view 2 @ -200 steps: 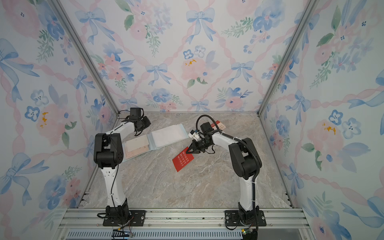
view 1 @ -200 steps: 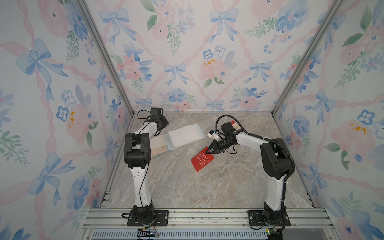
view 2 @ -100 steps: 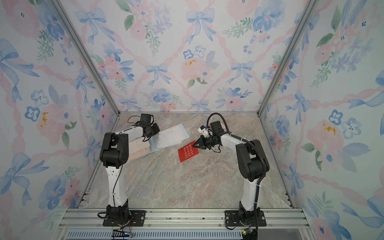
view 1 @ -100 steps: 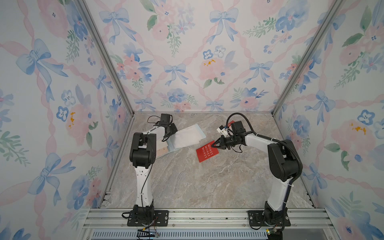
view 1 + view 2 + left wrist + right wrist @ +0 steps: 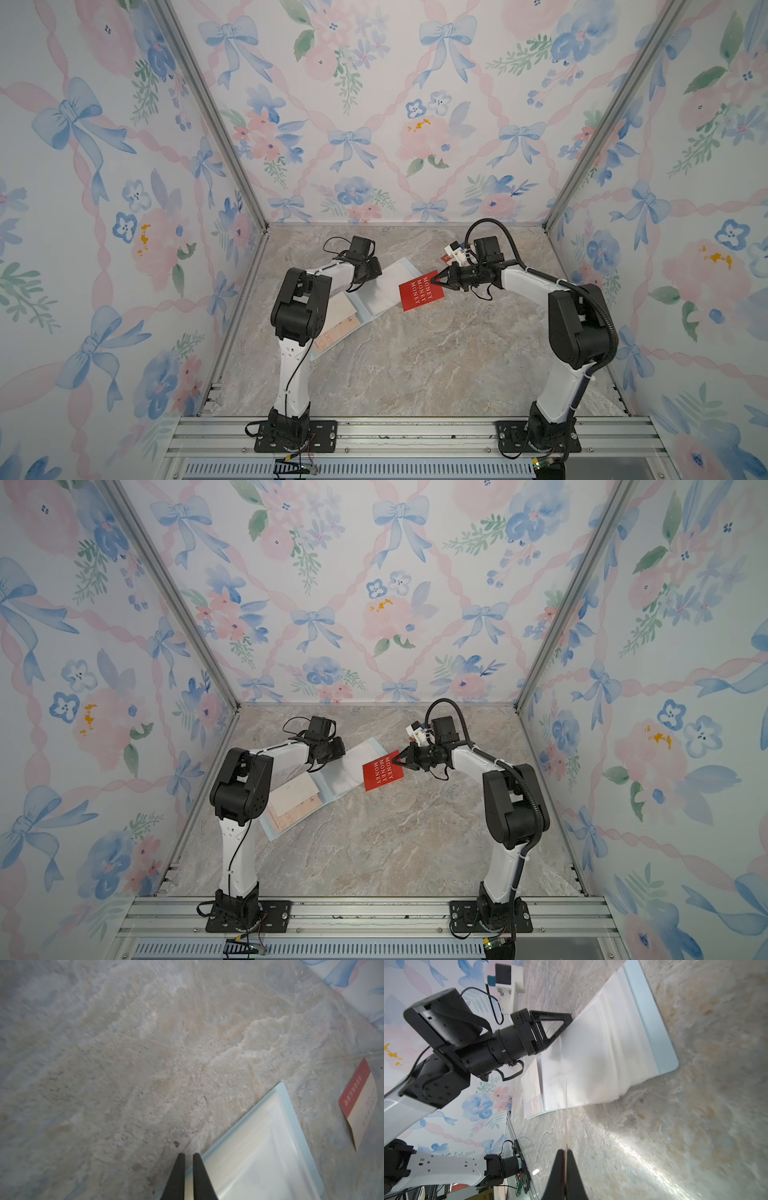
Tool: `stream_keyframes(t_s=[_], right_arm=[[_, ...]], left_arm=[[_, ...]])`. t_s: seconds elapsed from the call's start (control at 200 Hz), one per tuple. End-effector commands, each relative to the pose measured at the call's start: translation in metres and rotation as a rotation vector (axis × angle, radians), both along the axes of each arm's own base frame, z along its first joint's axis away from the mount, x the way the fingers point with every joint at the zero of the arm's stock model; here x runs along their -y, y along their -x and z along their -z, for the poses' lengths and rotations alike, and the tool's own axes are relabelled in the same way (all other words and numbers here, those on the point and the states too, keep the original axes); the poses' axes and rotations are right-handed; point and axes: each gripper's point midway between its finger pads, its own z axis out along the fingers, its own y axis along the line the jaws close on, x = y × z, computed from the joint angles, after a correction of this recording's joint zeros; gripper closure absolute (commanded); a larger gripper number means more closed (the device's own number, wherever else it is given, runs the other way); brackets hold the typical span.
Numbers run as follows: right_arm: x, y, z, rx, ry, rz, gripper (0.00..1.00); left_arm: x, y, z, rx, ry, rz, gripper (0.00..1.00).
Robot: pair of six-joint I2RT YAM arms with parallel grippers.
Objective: Place the photos into the photo albums
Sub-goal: Move the photo album to the center of the board.
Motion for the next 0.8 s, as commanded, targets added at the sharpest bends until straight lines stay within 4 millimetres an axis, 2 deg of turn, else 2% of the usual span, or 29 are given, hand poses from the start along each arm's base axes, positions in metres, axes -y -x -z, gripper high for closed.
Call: stream_keyframes(t_s=[0.0, 0.15, 0.265, 0.455, 0.54, 0.64, 0.795], right_arm=[[0.015, -0.008, -0.017, 0.046, 0.000, 0.055, 1.00], [0.023, -0.008, -0.024, 0.061, 0.008, 0.071, 1.00], [0.026, -0.008, -0.017, 0.050, 0.032, 0.079, 1.00], [0.030, -0.008, -0.012, 0.045, 0.044, 0.095, 1.00], [0.031, -0.007, -0.010, 0.040, 0.054, 0.087, 1.00], [0.031, -0.004, -0.009, 0.037, 0.052, 0.081, 1.00], [0.019, 0.005, -0.010, 0.034, 0.030, 0.021, 0.99]], left_arm=[[0.007, 0.044, 0.042, -0.166, -0.030, 0.027, 0.88], [0.038, 0.056, 0.049, -0.178, -0.001, 0.087, 0.88], [0.065, 0.069, 0.054, -0.198, 0.030, 0.129, 0.88], [0.089, 0.086, 0.052, -0.210, 0.054, 0.161, 0.88], [0.087, 0.088, 0.045, -0.195, 0.049, 0.163, 0.88], [0.068, 0.079, 0.026, -0.155, 0.049, 0.131, 0.88], [0.046, 0.058, -0.035, -0.034, 0.091, 0.111, 0.87]])
